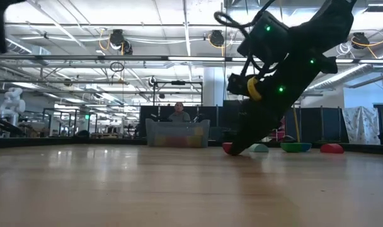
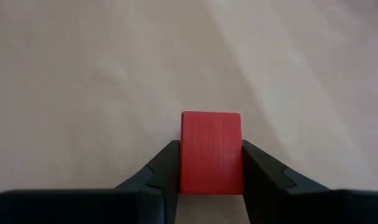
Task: Sort blocks by size
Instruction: Put the red half circle block into the white bin
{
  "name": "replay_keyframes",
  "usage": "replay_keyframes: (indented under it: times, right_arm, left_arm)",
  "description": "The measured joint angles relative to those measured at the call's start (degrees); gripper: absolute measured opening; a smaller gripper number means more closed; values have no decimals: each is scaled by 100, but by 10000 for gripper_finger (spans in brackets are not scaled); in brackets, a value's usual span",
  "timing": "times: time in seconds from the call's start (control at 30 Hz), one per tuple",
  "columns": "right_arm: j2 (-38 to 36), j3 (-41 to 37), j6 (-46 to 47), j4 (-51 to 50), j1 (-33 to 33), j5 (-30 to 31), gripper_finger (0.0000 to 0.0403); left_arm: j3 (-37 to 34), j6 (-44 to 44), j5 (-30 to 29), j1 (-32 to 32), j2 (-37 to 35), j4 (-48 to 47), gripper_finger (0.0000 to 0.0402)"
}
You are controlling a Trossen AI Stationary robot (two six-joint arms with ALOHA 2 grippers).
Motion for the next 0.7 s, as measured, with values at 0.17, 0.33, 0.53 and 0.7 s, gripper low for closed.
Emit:
replay_keyframes:
  times: [0.17,0.33,0.53,0.7]
  right_arm:
    - [2,-2,-175,642,69,-660,116]
    - [2,-2,-373,1469,153,-1313,115]
    - [2,0,-393,2077,237,-1699,116]
    - [2,0,-214,2394,227,-1861,117]
  left_arm:
    - [0,0,-956,0,-209,22,212]
    - [0,366,-1457,62,-230,283,212]
    - [0,1485,-1993,348,-230,1107,212]
    - [0,2307,-2275,629,-230,1787,212]
